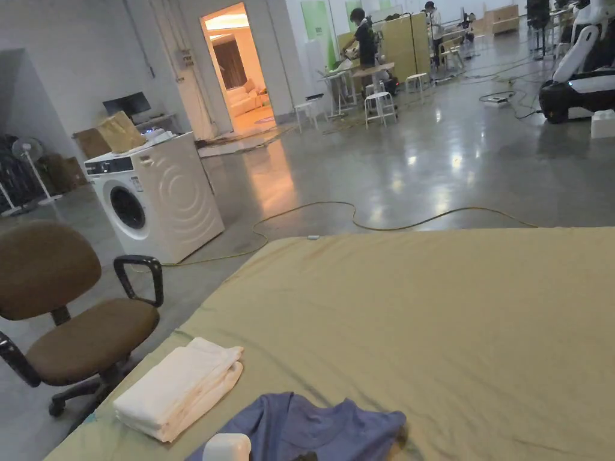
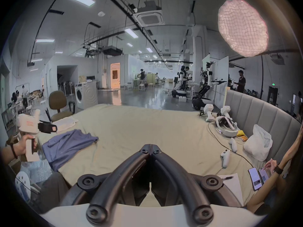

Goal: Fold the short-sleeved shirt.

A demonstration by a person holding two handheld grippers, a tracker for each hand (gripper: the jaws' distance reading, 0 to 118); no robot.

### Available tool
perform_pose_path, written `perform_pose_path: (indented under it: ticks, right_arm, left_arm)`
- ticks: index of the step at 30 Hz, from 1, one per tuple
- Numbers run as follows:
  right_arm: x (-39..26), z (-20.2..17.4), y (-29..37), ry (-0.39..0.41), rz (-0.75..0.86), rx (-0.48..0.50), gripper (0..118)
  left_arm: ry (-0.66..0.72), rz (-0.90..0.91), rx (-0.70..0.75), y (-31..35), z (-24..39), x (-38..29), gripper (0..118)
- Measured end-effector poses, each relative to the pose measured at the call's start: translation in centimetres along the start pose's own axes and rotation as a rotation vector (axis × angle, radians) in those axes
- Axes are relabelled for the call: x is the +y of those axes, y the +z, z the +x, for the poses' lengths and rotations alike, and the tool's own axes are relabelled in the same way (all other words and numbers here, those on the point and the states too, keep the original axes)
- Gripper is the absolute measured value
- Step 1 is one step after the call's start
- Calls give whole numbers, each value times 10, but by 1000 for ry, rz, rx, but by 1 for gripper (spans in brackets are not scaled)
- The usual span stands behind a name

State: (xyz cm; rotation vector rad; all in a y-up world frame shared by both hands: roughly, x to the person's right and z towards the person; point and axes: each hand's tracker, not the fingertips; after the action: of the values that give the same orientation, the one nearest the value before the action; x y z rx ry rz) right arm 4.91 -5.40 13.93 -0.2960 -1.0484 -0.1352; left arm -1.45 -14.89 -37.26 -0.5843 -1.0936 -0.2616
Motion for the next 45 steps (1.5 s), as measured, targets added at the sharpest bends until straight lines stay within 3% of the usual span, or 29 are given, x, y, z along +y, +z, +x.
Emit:
perform_pose_path:
  ticks: [3, 5, 8, 11, 14, 15, 16, 17, 18, 19, 20, 23, 25, 27, 29, 33, 37, 43, 45]
  right_arm:
    - [-8, -9, -11, -60, -96, 0, 0]
    - [-22, -9, -16, -100, -146, 59, 0]
    - [-39, -18, -24, -69, -215, 38, 0]
    - [-52, -19, -35, -89, -284, 28, 0]
    - [-56, -23, -47, -115, -317, 36, 0]
    - [-56, -24, -49, -115, -319, 36, 0]
    - [-57, -25, -52, -118, -323, 39, 0]
    - [-57, -27, -55, -126, -330, 50, 0]
    - [-57, -27, -57, -136, -336, 60, 0]
    - [-56, -27, -59, -142, -338, 65, 0]
    - [-55, -28, -59, -145, -337, 66, 0]
    - [-52, -25, -50, -151, -307, 59, 0]
    - [-52, -21, -41, -159, -282, 57, 0]
    - [-53, -13, -32, -165, -268, 62, 0]
    - [-57, -5, -22, -168, -262, 45, 0]
    - [-63, 13, 6, -224, -241, 4, 0]
    - [-68, 28, 31, -280, -213, -56, 0]
    - [-70, 49, 76, -308, -196, -151, 0]
    - [-71, 56, 90, -303, -194, -182, 0]
  left_arm:
    - [26, -209, 49, -72, -18, -6, 92]
    - [69, -285, 58, -109, -34, -10, 92]
    - [116, -326, 119, -151, -60, -11, 91]
    - [159, -434, 126, -190, -78, -21, 73]
    - [128, -411, 119, -191, -71, -27, 70]
    - [97, -424, 131, -190, -68, -29, 65]
    - [79, -426, 134, -189, -66, -30, 48]
    - [80, -430, 121, -189, -66, -28, 48]
    - [73, -432, 111, -190, -65, -26, 38]
    - [75, -420, 92, -192, -60, -24, 13]
    - [47, -444, 140, -197, -60, -24, 2]
    - [40, -471, 133, -196, -60, -17, 2]
    - [147, -445, 97, -184, -66, 1, 2]
    - [264, -299, 15, -153, -67, 38, 2]
    - [277, -207, -16, -132, -59, 75, 2]
    - [160, -78, -167, -102, 4, 125, 2]
    - [59, -84, -323, -105, 102, 136, 2]
    - [-79, -203, -647, -115, 296, 72, 2]
    - [-189, -262, -727, -108, 357, 34, 2]
